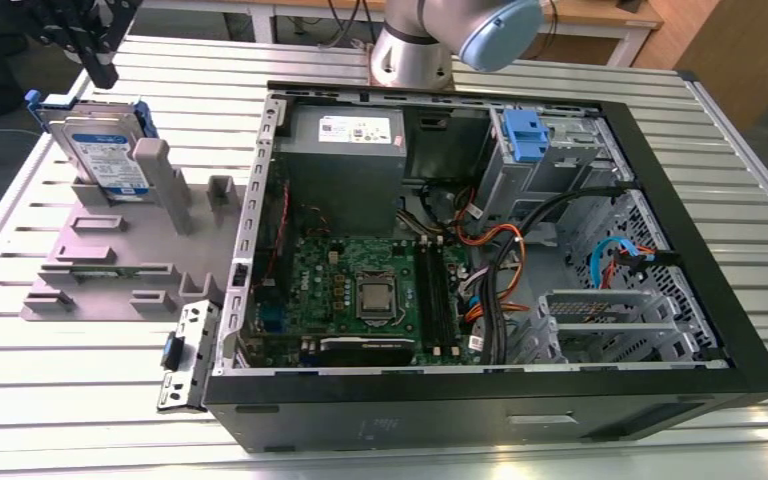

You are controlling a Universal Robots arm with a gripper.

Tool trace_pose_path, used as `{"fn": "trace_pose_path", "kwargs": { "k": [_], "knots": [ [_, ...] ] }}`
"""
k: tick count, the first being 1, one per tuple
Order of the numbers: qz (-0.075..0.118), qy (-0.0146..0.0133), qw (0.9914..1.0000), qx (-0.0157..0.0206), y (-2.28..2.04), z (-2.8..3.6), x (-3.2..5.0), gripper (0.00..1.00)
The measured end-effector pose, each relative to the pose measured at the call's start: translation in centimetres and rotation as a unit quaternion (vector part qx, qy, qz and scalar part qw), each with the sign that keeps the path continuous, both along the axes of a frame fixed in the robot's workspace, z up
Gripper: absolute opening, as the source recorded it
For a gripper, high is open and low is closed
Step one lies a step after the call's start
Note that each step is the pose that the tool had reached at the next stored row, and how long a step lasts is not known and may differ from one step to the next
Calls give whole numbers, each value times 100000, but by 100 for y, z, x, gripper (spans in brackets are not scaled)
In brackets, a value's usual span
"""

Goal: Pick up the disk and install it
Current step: 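Reach for the disk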

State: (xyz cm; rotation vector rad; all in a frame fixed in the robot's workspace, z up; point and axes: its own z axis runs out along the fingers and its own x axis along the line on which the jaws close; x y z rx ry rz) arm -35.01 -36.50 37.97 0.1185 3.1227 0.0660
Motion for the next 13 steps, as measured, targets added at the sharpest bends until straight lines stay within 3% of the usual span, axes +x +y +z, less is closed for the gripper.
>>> {"fn": "trace_pose_path", "kwargs": {
  "k": [10, 13],
  "knots": [
    [-14, -2, 100000, 1, 4, 0, -6, 11],
    [-3, -8, 100000, 3, 20, -2, -60, 11]
  ]
}}
